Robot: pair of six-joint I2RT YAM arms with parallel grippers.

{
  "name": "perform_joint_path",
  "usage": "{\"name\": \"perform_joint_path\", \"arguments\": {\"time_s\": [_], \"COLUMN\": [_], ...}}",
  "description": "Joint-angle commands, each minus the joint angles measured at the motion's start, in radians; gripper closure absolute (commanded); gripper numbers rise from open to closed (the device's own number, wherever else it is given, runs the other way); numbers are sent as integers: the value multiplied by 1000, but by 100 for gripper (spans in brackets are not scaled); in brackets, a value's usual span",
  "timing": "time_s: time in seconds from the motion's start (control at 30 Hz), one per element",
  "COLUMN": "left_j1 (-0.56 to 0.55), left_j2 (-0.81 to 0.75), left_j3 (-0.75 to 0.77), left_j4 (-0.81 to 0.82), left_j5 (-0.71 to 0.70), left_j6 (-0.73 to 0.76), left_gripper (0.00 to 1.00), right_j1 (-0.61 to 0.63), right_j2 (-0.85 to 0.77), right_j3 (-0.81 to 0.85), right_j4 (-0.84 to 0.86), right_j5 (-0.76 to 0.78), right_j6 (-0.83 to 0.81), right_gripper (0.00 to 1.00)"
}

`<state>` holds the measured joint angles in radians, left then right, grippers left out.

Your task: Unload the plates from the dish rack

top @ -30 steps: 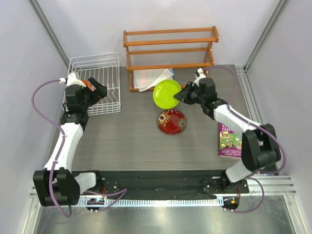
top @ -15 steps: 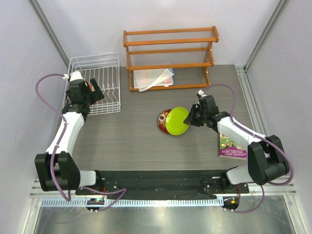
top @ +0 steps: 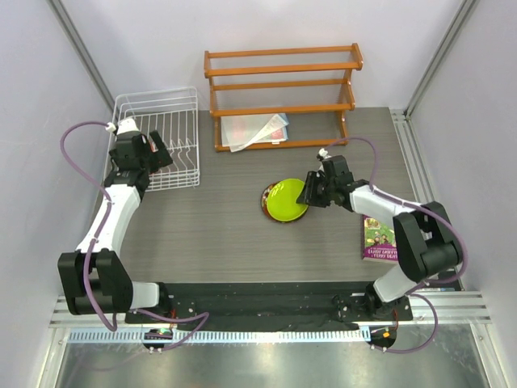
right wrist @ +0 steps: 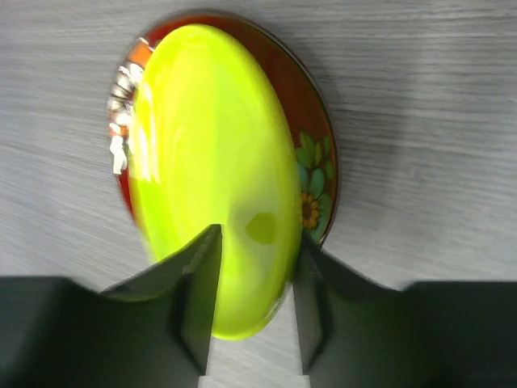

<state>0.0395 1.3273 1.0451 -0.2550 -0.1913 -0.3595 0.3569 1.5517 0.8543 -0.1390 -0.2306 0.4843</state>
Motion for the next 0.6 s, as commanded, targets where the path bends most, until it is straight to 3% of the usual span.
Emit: {"name": "perform_joint_path", "arguments": {"time_s": [0.0, 0.07, 0.17, 0.37, 0.57], "left_j1": [-4, -4, -4, -3, -1], "left_j2": [16, 23, 35, 94, 165], "left_j3": [49, 56, 67, 101, 144], "left_j4": [7, 0, 0, 2, 31], "left_j5": [-40, -59, -95, -146, -189], "left_j6": [25, 34, 53, 70, 83], "left_gripper": [0, 1, 0, 0, 0], "right_j1": [2, 2, 2, 8, 8], "right_j2": [34, 27, 8, -57, -119], "right_j3": [48, 51, 66, 124, 134], "right_j4": [7, 1, -48, -200, -217], "right_j5": [-18, -1, 63, 324, 390], "right_j6": [-27, -30, -58, -116, -136], "right_gripper": [48, 37, 31, 28, 27]}}
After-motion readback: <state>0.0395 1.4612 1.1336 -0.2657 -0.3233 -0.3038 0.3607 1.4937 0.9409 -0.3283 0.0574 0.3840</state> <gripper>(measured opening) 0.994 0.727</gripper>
